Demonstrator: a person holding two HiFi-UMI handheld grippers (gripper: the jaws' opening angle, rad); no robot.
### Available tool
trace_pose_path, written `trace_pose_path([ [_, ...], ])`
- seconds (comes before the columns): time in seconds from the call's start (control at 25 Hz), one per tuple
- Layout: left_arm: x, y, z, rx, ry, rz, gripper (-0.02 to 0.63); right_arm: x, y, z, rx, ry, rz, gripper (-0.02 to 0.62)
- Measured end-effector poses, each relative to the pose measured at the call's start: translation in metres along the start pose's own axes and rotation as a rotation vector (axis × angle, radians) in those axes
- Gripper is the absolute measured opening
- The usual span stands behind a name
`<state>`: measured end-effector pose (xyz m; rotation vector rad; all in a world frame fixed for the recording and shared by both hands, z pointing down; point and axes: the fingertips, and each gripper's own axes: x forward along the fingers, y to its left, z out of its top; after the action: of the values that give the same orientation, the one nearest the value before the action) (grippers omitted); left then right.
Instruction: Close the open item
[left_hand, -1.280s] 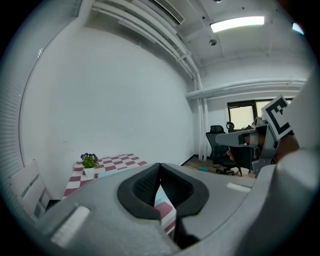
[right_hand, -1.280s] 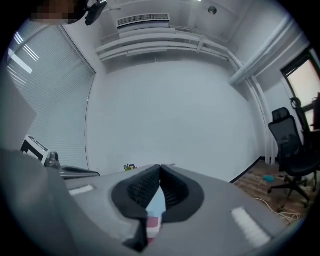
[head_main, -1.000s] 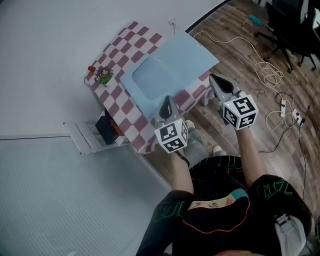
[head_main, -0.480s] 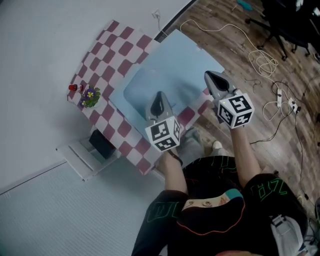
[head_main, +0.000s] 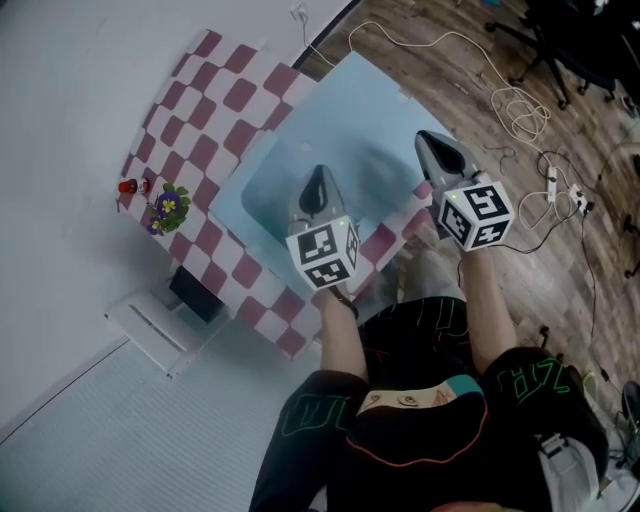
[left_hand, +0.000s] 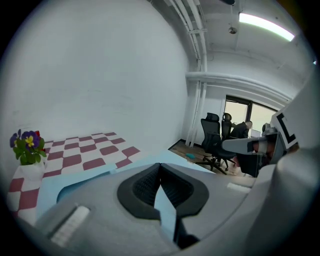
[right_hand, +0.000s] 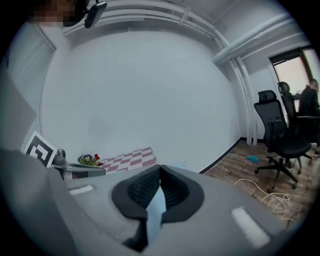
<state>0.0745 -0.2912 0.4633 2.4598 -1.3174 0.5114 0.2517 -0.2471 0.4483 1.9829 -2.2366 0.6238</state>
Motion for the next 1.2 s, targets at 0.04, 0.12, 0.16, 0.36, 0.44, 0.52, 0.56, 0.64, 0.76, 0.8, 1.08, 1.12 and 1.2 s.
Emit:
trace_pose_path([
  [0.04, 0.003, -0.003, -0.002, 0.002, 0.008, -0.005, 0.009, -0.001, -0.006, -0.004, 0.006, 0.010, -0.007, 0.003],
  [0.12, 0.010, -0.012, -0.004, 0.012, 0.027, -0.013, 0.009, -0.001, -0.020, -0.012, 0.029, 0.025, -0.020, 0.003],
  [0.16, 0.015, -0.018, -0.004, 0.019, 0.035, -0.016, 0.009, -0.001, -0.029, -0.014, 0.042, 0.026, -0.026, 0.003],
  [0.36, 0.032, -0.060, -0.010, 0.022, 0.070, -0.039, 0.009, -0.005, -0.072, -0.019, 0.063, 0.052, -0.045, 0.003],
  [0.44, 0.038, -0.077, -0.017, 0.012, 0.085, -0.053, 0.009, -0.010, -0.089, -0.024, 0.063, 0.066, -0.060, 0.003],
  [0.52, 0.045, -0.087, -0.019, 0.021, 0.094, -0.056, 0.009, -0.010, -0.101, -0.028, 0.074, 0.064, -0.060, 0.003],
  [0.56, 0.047, -0.092, -0.021, 0.027, 0.101, -0.057, 0.009, -0.012, -0.105, -0.031, 0.079, 0.069, -0.056, 0.003],
  [0.64, 0.048, -0.104, -0.027, 0.033, 0.120, -0.063, 0.009, -0.017, -0.112, -0.042, 0.095, 0.098, -0.045, 0.003],
  [0.76, 0.051, -0.117, -0.031, 0.043, 0.133, -0.069, 0.009, -0.020, -0.119, -0.054, 0.116, 0.127, -0.030, 0.003],
  [0.8, 0.052, -0.121, -0.033, 0.047, 0.138, -0.072, 0.009, -0.021, -0.121, -0.057, 0.122, 0.131, -0.026, 0.003],
  [1.08, 0.056, -0.137, -0.052, 0.054, 0.177, -0.077, 0.009, -0.021, -0.132, -0.087, 0.153, 0.178, -0.018, 0.003],
  [1.12, 0.056, -0.138, -0.056, 0.054, 0.184, -0.077, 0.009, -0.022, -0.134, -0.091, 0.157, 0.187, -0.018, 0.003],
  [1.2, 0.057, -0.144, -0.063, 0.055, 0.199, -0.086, 0.009, -0.025, -0.139, -0.100, 0.165, 0.204, -0.022, 0.005],
])
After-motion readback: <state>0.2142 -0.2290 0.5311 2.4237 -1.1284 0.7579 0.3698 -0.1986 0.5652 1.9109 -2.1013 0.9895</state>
